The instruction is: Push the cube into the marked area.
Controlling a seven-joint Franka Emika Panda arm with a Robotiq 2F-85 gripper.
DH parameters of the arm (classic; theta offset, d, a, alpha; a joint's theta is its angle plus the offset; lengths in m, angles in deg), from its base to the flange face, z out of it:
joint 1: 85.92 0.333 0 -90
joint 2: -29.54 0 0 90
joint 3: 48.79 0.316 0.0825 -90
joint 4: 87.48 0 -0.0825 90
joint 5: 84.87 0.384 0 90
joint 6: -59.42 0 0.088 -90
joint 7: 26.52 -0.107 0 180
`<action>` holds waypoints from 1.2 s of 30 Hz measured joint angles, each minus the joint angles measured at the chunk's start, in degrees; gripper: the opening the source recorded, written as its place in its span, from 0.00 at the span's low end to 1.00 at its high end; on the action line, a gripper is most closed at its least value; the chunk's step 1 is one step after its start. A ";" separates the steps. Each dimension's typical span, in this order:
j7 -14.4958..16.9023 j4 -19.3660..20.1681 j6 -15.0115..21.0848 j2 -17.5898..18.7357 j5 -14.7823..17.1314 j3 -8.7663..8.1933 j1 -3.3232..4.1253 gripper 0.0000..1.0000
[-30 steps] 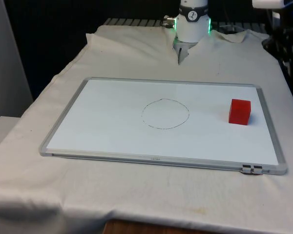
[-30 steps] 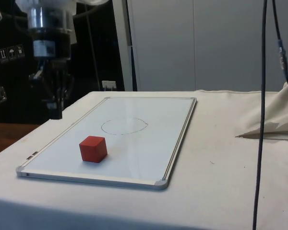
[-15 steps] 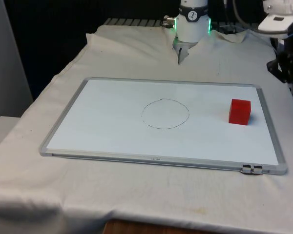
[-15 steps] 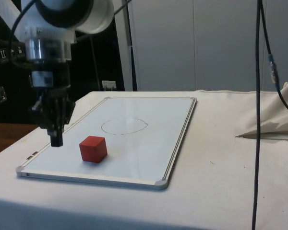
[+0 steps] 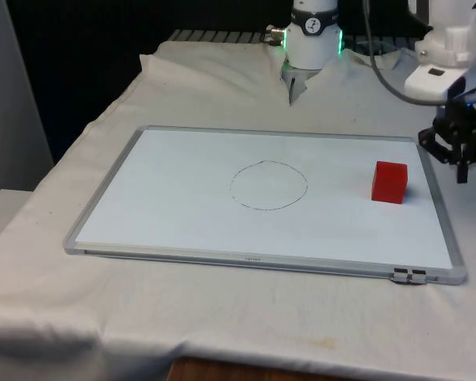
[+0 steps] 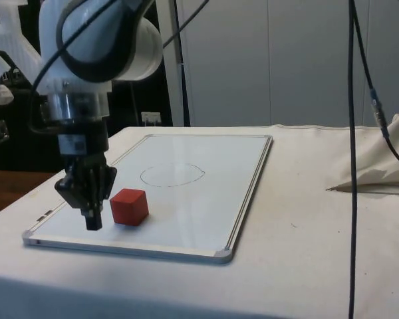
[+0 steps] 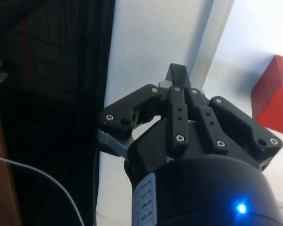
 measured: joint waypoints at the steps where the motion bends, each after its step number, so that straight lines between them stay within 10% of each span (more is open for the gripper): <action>1: 0.00 0.00 0.29 0.23 -0.06 0.00 0.00 0.00; 36: -2.86 2.52 -0.34 0.46 -12.49 -5.16 -0.34 0.00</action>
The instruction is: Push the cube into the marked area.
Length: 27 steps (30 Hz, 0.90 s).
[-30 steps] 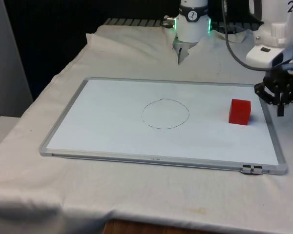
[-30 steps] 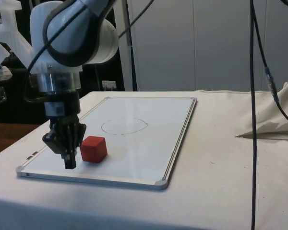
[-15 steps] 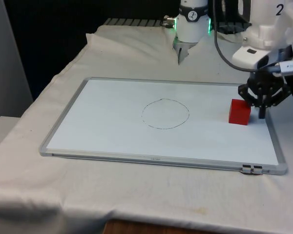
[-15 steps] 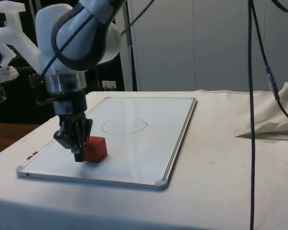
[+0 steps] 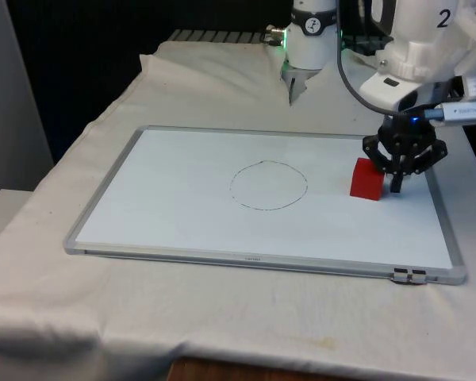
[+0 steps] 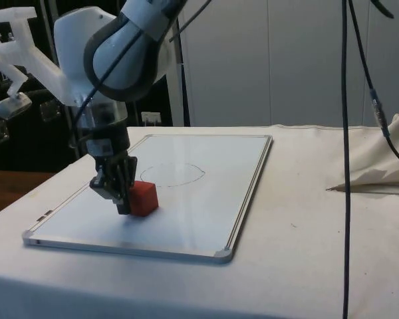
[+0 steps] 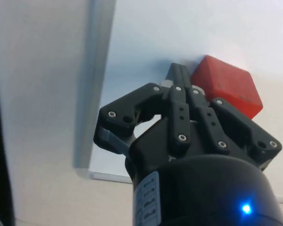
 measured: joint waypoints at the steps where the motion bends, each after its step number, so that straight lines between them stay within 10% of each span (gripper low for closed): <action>1: -0.11 0.23 -0.06 -0.11 -0.40 -0.06 0.00 0.00; 27: 0.63 8.37 0.00 -5.10 -8.77 -0.52 -0.06 0.00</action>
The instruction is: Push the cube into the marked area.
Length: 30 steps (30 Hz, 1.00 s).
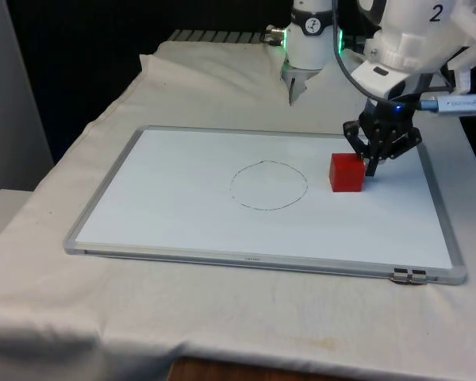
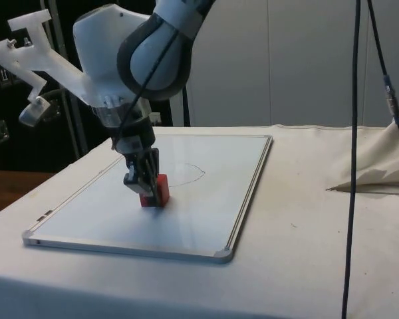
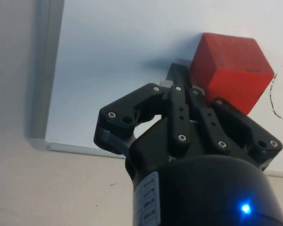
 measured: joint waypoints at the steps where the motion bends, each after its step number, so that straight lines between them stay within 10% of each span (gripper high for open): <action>1: -0.06 0.17 -0.11 0.00 -0.80 0.00 0.00 0.00; 30: -0.06 -4.41 -1.43 3.61 -5.61 -4.53 -0.74 0.00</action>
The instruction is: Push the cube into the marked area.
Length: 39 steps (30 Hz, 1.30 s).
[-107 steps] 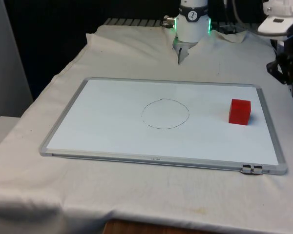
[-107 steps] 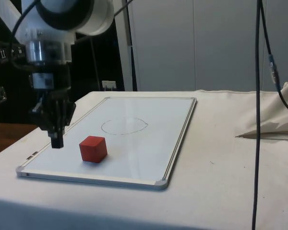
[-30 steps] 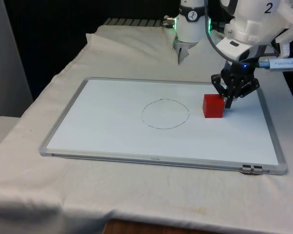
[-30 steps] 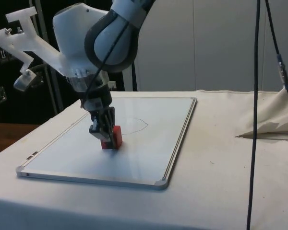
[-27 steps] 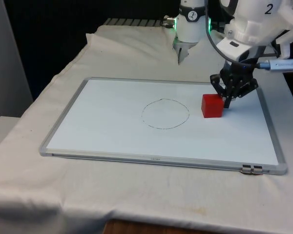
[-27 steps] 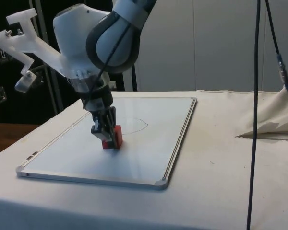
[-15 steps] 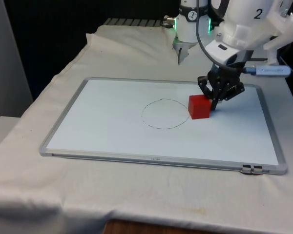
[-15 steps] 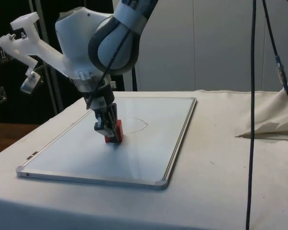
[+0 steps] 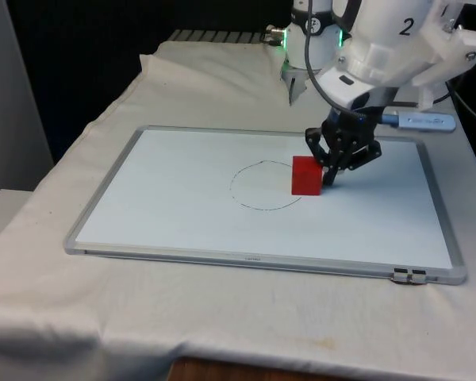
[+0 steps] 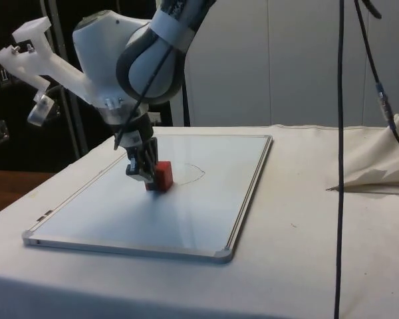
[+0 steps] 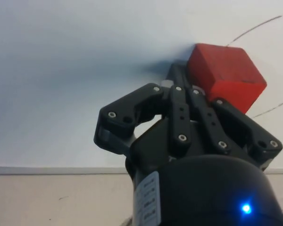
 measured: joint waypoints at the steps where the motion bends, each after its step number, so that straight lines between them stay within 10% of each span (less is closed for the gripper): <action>1: -0.23 0.00 -0.06 0.00 -0.40 -0.17 0.00 0.00; 20: -6.53 -0.34 -2.46 0.11 -9.05 -2.58 0.00 0.00; 39: -9.68 1.38 -2.64 -3.04 -6.88 -1.15 0.11 0.00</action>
